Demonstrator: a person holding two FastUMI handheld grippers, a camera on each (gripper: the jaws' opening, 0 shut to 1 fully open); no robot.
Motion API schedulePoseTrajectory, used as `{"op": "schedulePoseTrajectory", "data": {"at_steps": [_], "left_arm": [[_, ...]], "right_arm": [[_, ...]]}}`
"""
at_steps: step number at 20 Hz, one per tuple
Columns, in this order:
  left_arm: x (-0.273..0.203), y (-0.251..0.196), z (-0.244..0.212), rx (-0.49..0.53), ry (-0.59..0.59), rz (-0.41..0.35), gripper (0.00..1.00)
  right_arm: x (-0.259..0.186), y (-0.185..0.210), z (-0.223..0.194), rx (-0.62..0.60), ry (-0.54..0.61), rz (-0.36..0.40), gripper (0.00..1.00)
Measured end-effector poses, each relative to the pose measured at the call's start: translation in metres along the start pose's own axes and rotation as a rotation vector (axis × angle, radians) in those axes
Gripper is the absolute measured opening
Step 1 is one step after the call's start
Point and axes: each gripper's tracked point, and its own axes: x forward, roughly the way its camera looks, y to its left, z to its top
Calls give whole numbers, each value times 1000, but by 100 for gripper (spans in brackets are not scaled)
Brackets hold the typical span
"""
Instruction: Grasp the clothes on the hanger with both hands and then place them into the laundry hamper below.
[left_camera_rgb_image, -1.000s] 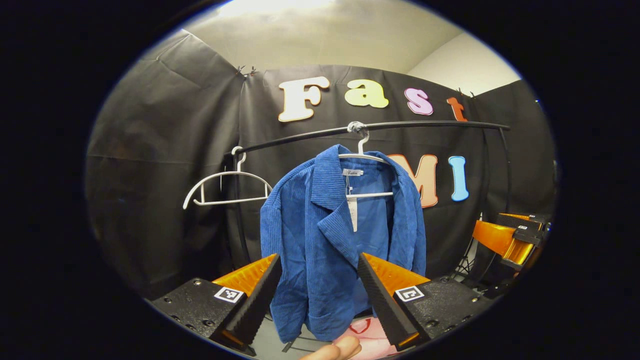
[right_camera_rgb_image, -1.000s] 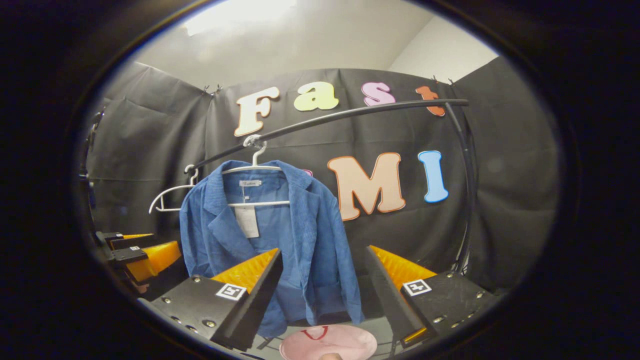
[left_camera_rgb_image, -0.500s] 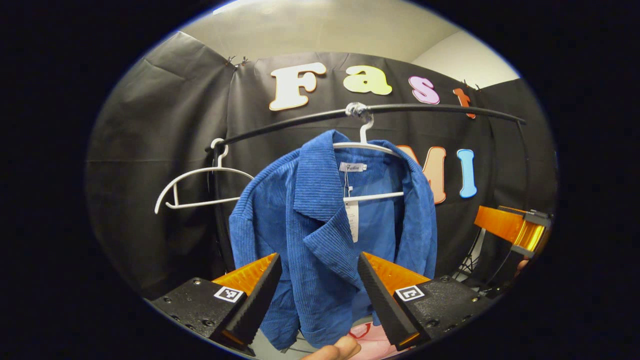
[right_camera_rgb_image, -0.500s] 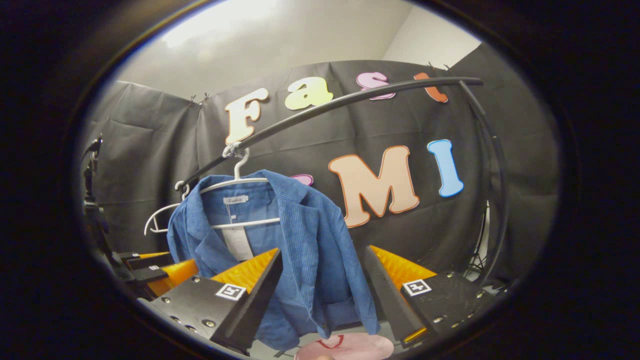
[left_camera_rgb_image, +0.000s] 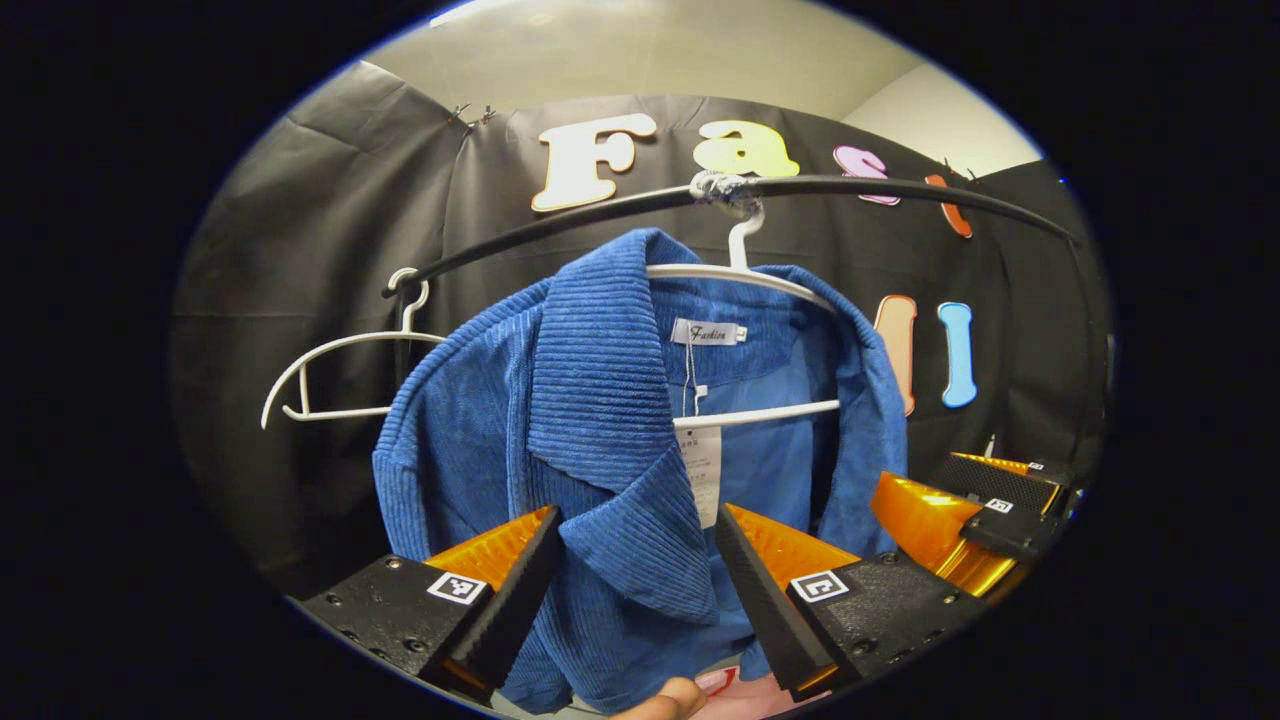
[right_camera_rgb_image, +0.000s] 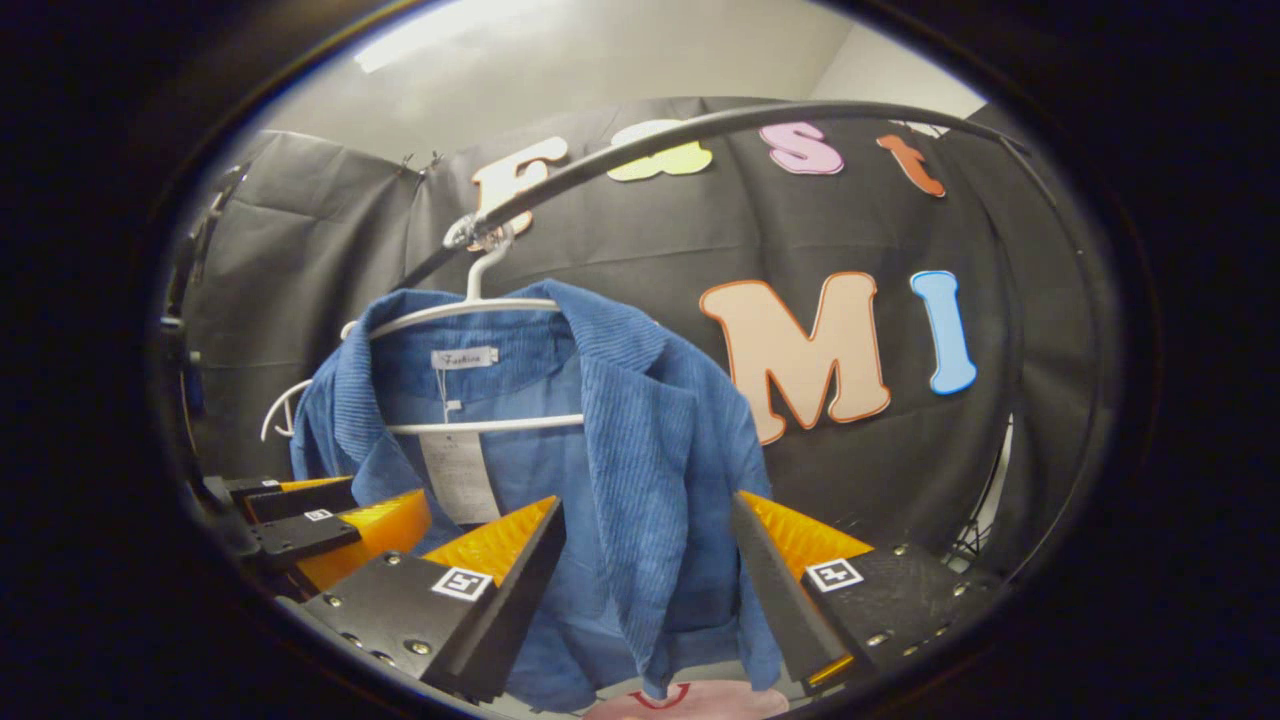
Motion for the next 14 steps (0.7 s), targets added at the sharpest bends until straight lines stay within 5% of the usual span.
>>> {"op": "schedulePoseTrajectory", "data": {"at_steps": [3,6,9,12,13,14], "left_arm": [[12,-2,-10,16,4,26,93],[20,-7,-9,44,-33,31,80],[30,-8,-10,64,-25,55,66],[41,-4,-11,86,-29,76,53],[41,-3,-13,80,-20,74,49],[41,0,-13,66,-18,79,35]], "right_arm": [[22,-8,-6,-23,-4,-45,98],[34,0,-12,-34,29,-8,58],[47,5,-23,-67,37,28,55],[44,4,-18,-62,23,26,15],[46,14,-21,-62,24,80,21],[47,15,-23,-80,16,85,21]]}}
